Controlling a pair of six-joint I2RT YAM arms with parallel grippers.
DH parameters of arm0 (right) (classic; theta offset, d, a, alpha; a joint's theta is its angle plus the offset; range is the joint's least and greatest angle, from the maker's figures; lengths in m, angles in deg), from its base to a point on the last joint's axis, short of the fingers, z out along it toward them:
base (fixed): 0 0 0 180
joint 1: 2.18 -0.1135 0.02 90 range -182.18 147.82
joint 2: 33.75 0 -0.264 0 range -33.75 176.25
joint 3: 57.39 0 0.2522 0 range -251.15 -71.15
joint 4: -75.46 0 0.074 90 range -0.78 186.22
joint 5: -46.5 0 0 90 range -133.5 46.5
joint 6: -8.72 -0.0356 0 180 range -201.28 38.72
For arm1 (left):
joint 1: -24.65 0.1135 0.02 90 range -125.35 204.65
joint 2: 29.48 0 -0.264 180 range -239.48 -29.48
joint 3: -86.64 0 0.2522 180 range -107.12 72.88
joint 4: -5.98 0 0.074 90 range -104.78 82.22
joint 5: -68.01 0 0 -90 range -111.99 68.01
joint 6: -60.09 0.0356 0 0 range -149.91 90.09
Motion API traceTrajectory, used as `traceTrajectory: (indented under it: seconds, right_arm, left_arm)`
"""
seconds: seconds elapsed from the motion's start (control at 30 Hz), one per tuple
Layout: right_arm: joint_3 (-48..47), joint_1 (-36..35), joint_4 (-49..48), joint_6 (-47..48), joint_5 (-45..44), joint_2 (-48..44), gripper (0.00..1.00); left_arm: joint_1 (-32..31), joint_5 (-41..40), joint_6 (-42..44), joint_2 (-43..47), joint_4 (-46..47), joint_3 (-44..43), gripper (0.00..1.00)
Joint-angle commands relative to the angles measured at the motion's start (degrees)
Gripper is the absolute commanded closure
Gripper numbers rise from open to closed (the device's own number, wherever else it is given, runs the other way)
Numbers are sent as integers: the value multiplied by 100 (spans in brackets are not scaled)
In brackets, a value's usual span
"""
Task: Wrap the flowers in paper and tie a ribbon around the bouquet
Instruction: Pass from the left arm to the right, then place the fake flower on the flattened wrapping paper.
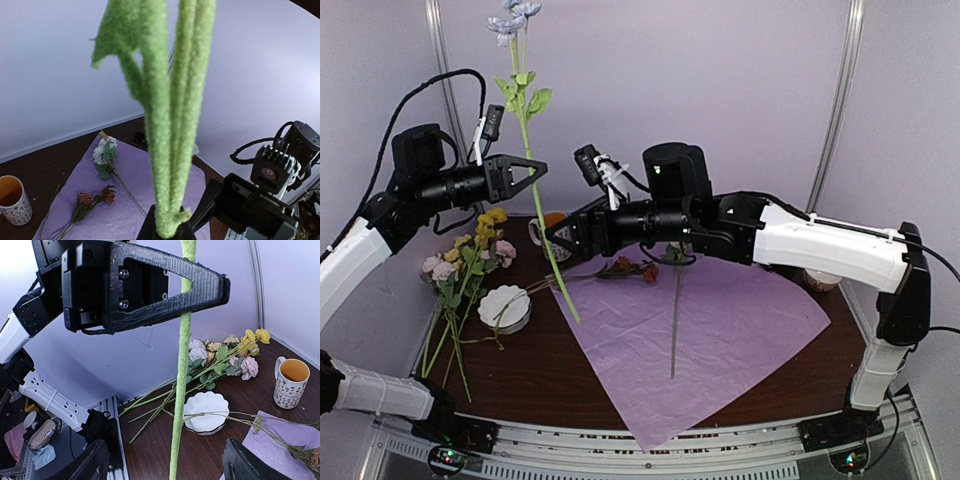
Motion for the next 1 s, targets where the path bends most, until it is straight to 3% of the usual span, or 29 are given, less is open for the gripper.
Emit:
traceTrajectory:
  seconds: [0.0, 0.2, 0.27, 0.37, 0.4, 0.47, 0.53, 0.57, 0.67, 0.8, 0.97]
  right_arm:
    - [-262, 13, -109, -123, -210, 77, 21]
    - [-272, 15, -40, -213, -478, 119, 34]
    - [-282, 12, 6, -249, -632, 121, 44]
    - [-274, 51, 164, -346, -903, 124, 95]
    - [-223, 82, 178, -465, -1014, 102, 100]
    - [29, 221, 45, -815, -1046, -21, 100]
    - [467, 435, -254, -1288, -941, -232, 100]
    - [742, 561, -529, -1552, -865, -367, 100]
    - [1568, 939, -913, -2170, -825, -755, 100]
    - [2561, 1266, -673, -2726, -1190, -1130, 100]
    - [3649, 1614, -437, -3616, -1344, -1068, 100]
  left_arm:
    - [-290, 329, -470, -169, 1314, -24, 100]
    - [-558, 583, -861, -487, 1808, 20, 100]
    - [-614, 642, -942, -543, 1935, 51, 100]
    - [-638, 717, -1018, -611, 1953, 3, 100]
    - [-632, 658, -977, -636, 1775, -74, 100]
    - [-624, 349, -516, -728, 990, -341, 100]
    - [-617, -14, -134, -912, 71, -643, 66]
    - [-592, -172, 137, -1024, -389, -796, 54]
    - [-442, -449, 647, -1435, -1419, -1058, 39]
    - [-209, -1247, 1444, -1905, -2392, -1197, 32]
    - [-184, -3193, 2540, -2799, -3355, -1377, 37]
